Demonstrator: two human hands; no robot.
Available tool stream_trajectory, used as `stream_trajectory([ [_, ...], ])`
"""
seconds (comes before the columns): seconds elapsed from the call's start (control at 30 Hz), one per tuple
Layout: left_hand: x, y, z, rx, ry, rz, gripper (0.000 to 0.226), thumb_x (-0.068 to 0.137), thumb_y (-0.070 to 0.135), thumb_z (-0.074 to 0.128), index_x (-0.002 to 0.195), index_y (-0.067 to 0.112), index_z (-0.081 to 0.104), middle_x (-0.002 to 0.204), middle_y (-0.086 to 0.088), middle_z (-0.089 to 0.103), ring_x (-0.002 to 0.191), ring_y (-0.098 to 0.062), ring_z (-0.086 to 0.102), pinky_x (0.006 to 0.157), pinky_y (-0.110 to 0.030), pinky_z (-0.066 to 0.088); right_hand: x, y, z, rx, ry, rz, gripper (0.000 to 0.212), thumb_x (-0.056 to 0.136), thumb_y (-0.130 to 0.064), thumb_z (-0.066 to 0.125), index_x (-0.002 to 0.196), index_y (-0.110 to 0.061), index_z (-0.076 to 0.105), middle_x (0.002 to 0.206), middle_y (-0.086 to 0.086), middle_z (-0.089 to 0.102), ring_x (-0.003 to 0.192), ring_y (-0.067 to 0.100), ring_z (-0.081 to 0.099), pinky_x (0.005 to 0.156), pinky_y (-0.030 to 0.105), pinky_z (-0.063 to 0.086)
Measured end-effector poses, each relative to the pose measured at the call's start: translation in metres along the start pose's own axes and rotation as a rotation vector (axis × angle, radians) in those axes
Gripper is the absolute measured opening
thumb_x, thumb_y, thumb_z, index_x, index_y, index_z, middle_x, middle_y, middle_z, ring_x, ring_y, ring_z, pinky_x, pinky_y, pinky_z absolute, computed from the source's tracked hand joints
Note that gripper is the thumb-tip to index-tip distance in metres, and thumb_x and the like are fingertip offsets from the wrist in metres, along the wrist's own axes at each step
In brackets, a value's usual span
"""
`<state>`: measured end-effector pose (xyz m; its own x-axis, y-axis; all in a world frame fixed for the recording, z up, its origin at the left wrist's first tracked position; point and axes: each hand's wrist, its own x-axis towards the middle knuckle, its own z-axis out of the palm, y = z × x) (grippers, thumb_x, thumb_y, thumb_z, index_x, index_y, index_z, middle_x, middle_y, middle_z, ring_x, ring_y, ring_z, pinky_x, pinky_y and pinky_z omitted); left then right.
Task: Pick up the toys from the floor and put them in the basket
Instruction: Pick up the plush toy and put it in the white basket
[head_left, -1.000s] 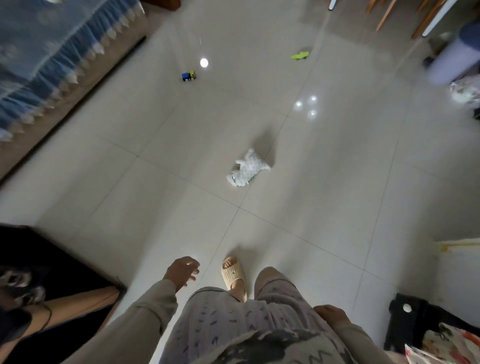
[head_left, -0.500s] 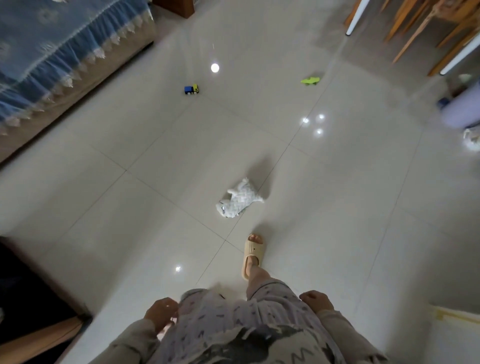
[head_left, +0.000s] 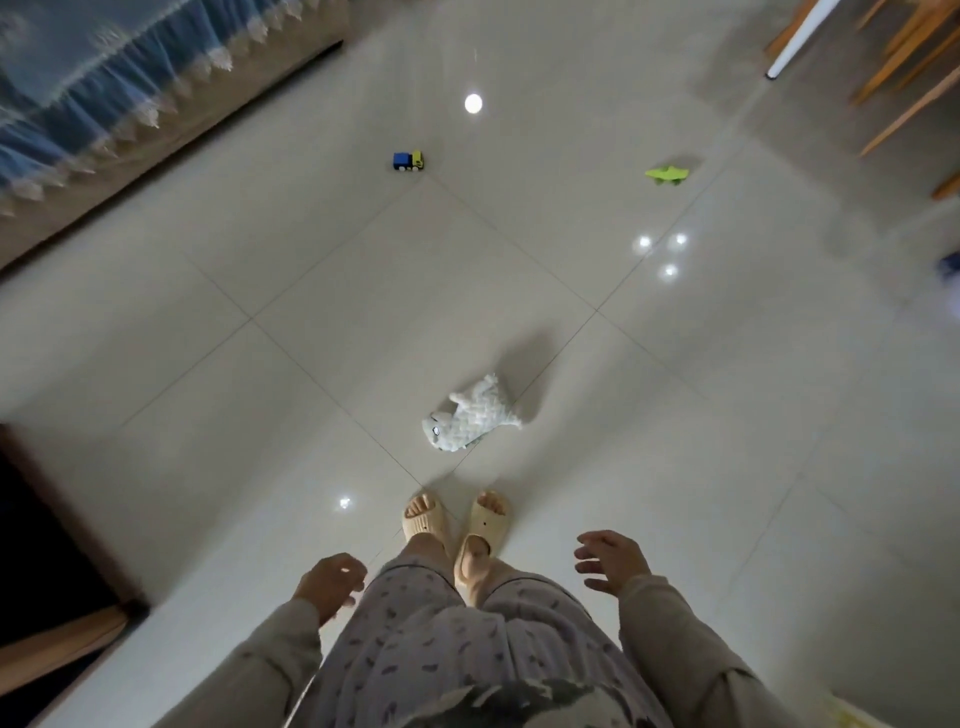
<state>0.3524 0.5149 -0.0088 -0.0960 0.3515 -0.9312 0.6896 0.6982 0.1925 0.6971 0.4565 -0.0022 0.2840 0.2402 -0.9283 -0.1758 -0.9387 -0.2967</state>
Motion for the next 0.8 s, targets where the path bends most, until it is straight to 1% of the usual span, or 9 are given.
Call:
stream_trajectory([
  [0.13, 0.016, 0.037, -0.005, 0.081, -0.012, 0.040, 0.022, 0.089, 0.007, 0.046, 0.074, 0.018, 0.056, 0.069, 0.000, 0.060, 0.056, -0.014, 0.055, 0.048, -0.020, 0.036, 0.016, -0.015, 0.000, -0.049, 0.001, 0.027, 0.008, 0.091, -0.008, 0.052, 0.094, -0.003, 0.058, 0.073, 0.009, 0.058, 0.062, 0.020, 0.054, 0.055, 0.027, 0.042],
  [0.23, 0.031, 0.066, -0.010, 0.109, -0.037, 0.058, 0.029, 0.090, 0.009, 0.045, 0.066, 0.024, 0.053, 0.068, 0.005, 0.058, 0.058, -0.013, 0.055, 0.050, -0.018, 0.037, 0.035, -0.034, 0.000, -0.093, 0.006, 0.038, 0.008, 0.092, -0.008, 0.052, 0.094, -0.004, 0.058, 0.075, 0.009, 0.059, 0.063, 0.018, 0.055, 0.055, 0.027, 0.043],
  [0.33, 0.056, 0.091, -0.012, 0.106, -0.069, 0.061, 0.022, 0.090, 0.013, 0.045, 0.072, 0.023, 0.053, 0.072, 0.004, 0.058, 0.067, -0.020, 0.058, 0.054, -0.021, 0.038, 0.063, -0.057, 0.004, -0.161, 0.012, 0.028, 0.009, 0.092, -0.008, 0.050, 0.093, -0.006, 0.059, 0.081, 0.011, 0.059, 0.062, 0.017, 0.056, 0.056, 0.027, 0.043],
  [0.43, 0.100, 0.110, -0.009, 0.077, -0.102, 0.063, 0.014, 0.091, 0.015, 0.046, 0.081, 0.020, 0.055, 0.078, 0.001, 0.061, 0.076, -0.024, 0.060, 0.066, -0.026, 0.041, 0.109, -0.080, 0.019, -0.183, 0.023, 0.027, 0.010, 0.092, -0.009, 0.050, 0.095, -0.005, 0.059, 0.080, 0.011, 0.060, 0.063, 0.018, 0.057, 0.057, 0.027, 0.043],
  [0.5, 0.145, 0.119, -0.001, 0.037, -0.121, 0.052, 0.012, 0.090, 0.013, 0.047, 0.088, 0.017, 0.057, 0.086, -0.004, 0.063, 0.076, -0.024, 0.060, 0.071, -0.027, 0.042, 0.158, -0.091, 0.034, -0.166, 0.007, 0.025, 0.011, 0.093, -0.009, 0.050, 0.098, -0.005, 0.059, 0.078, 0.011, 0.060, 0.063, 0.019, 0.057, 0.058, 0.027, 0.043],
  [0.6, 0.232, 0.127, 0.018, 0.022, -0.129, 0.047, 0.014, 0.088, 0.010, 0.048, 0.091, 0.014, 0.061, 0.094, -0.010, 0.064, 0.077, -0.024, 0.061, 0.069, -0.027, 0.044, 0.256, -0.090, 0.069, -0.181, -0.005, 0.010, 0.021, 0.094, -0.008, 0.049, 0.111, -0.001, 0.060, 0.090, 0.017, 0.059, 0.064, 0.019, 0.055, 0.060, 0.026, 0.043],
  [0.67, 0.298, 0.125, 0.032, 0.006, -0.100, 0.002, 0.022, 0.088, 0.010, 0.049, 0.102, 0.008, 0.066, 0.107, -0.016, 0.067, 0.092, -0.028, 0.062, 0.080, -0.032, 0.048, 0.325, -0.085, 0.093, -0.189, 0.007, -0.009, 0.027, 0.093, -0.009, 0.050, 0.116, 0.003, 0.059, 0.094, 0.018, 0.058, 0.067, 0.022, 0.056, 0.059, 0.025, 0.043],
  [0.73, 0.365, 0.123, 0.045, 0.001, -0.066, -0.041, 0.028, 0.089, 0.009, 0.047, 0.109, 0.001, 0.064, 0.119, -0.021, 0.065, 0.111, -0.035, 0.060, 0.094, -0.039, 0.048, 0.391, -0.081, 0.116, -0.196, 0.031, -0.026, 0.029, 0.093, -0.010, 0.050, 0.117, 0.003, 0.060, 0.095, 0.018, 0.059, 0.066, 0.019, 0.056, 0.056, 0.023, 0.043],
  [0.8, 0.431, 0.123, 0.057, -0.002, -0.045, -0.079, 0.033, 0.091, 0.010, 0.045, 0.118, -0.001, 0.060, 0.121, -0.020, 0.062, 0.114, -0.034, 0.059, 0.097, -0.039, 0.047, 0.451, -0.078, 0.135, -0.210, 0.058, -0.069, 0.030, 0.091, -0.010, 0.050, 0.117, 0.001, 0.060, 0.097, 0.018, 0.061, 0.065, 0.012, 0.054, 0.057, 0.023, 0.045],
])
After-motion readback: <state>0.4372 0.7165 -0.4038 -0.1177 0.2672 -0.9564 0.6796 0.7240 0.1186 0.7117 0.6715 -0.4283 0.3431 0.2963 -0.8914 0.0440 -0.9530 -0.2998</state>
